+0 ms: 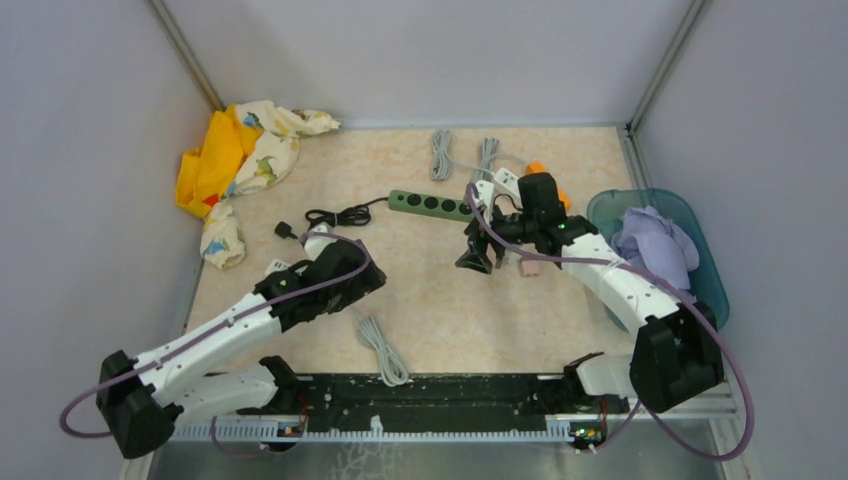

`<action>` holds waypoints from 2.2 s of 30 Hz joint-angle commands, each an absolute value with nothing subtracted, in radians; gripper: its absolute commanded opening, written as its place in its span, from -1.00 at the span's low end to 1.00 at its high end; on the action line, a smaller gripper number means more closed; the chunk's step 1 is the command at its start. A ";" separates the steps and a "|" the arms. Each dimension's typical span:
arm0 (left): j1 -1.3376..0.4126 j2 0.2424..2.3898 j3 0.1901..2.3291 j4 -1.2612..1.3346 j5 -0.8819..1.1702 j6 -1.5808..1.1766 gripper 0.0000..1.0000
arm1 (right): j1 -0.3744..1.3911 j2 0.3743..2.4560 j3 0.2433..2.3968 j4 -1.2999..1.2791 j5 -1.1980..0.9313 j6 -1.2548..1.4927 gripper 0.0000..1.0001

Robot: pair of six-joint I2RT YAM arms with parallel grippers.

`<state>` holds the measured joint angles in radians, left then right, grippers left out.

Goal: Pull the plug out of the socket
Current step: Move the socket to the center of the board.

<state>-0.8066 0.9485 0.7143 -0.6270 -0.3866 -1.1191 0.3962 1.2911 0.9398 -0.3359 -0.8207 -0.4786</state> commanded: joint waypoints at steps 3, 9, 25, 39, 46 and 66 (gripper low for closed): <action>-0.851 1.138 0.822 -0.942 -0.571 -1.375 1.00 | 0.390 1.263 0.938 -0.290 -0.839 -0.492 0.63; -0.854 1.105 0.718 -0.833 -0.546 -1.354 1.00 | 0.390 1.261 0.935 -0.290 -0.836 -0.497 0.63; -0.852 1.052 0.569 -0.709 -0.582 -1.337 0.99 | 0.390 1.267 0.928 -0.285 -0.838 -0.500 0.63; -0.852 1.209 0.630 -0.616 -0.559 -1.324 -0.34 | 0.390 1.263 0.928 -0.290 -0.841 -0.505 0.62; -0.854 1.133 0.554 -0.375 -0.317 -1.298 -0.85 | 0.390 1.257 0.932 -0.296 -0.842 -0.510 0.62; -0.987 1.574 0.768 0.207 -0.087 -1.458 -0.43 | 0.260 1.229 0.937 -0.177 -0.494 -0.338 0.63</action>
